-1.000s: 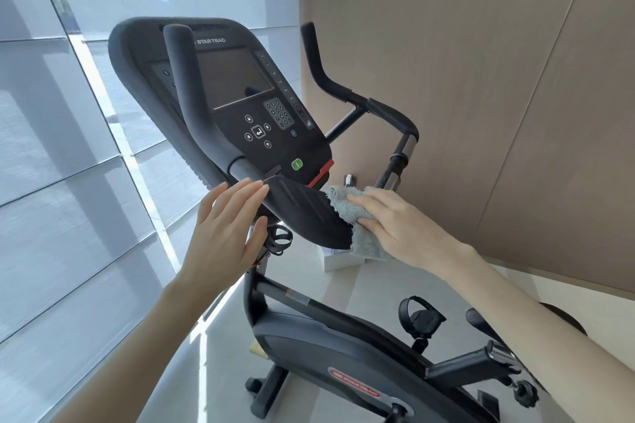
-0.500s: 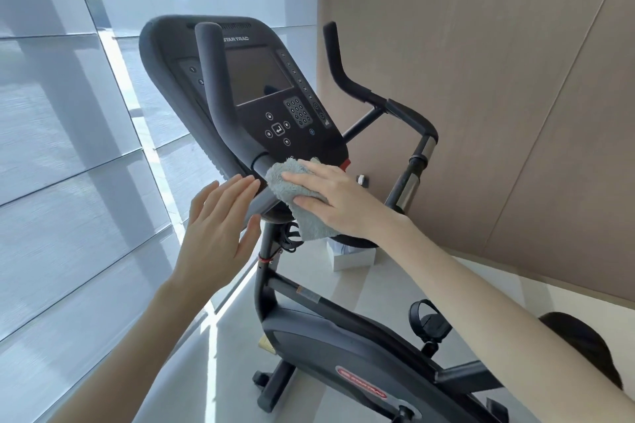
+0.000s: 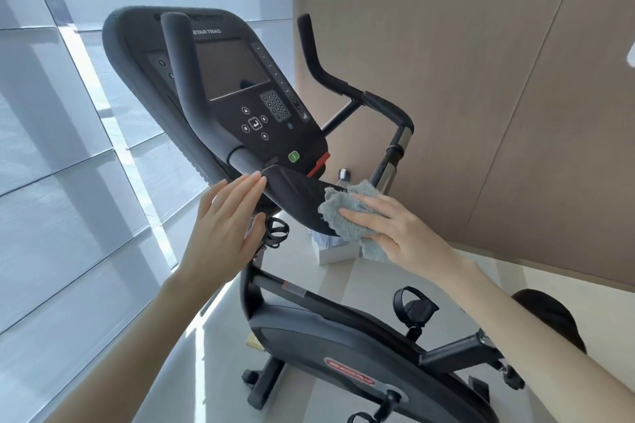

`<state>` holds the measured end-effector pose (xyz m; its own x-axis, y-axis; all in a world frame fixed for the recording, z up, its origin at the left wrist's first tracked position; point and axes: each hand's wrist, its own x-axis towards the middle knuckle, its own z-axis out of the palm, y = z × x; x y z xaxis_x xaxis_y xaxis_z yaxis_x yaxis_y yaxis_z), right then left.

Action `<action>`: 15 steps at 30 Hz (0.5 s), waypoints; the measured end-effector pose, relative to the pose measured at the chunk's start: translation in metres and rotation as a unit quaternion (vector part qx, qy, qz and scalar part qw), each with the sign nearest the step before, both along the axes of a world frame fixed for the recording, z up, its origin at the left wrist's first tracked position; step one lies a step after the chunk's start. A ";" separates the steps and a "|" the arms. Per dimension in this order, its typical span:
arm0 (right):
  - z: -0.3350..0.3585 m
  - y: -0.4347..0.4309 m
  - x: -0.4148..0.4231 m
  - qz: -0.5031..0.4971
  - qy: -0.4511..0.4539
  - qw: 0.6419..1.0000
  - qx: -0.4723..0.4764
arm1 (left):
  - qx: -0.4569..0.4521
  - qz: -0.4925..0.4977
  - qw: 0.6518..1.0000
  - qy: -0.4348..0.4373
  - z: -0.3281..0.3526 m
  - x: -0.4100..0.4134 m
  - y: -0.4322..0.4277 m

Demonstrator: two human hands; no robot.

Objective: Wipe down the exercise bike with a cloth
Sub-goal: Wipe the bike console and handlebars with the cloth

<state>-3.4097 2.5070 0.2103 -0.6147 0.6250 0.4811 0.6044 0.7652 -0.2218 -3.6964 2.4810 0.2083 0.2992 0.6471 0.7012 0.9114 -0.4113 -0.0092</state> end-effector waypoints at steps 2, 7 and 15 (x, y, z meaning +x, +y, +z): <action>-0.001 0.000 0.011 -0.032 0.031 0.999 -0.022 | -0.003 0.000 1.000 -0.007 0.000 0.001 0.000; 0.015 -0.012 -0.023 -0.026 0.130 0.991 0.028 | -0.021 -0.002 1.000 -0.002 0.000 -0.005 0.001; 0.016 -0.005 -0.109 -0.107 -0.006 0.986 0.126 | -0.005 0.017 1.000 -0.023 0.001 -0.015 -0.007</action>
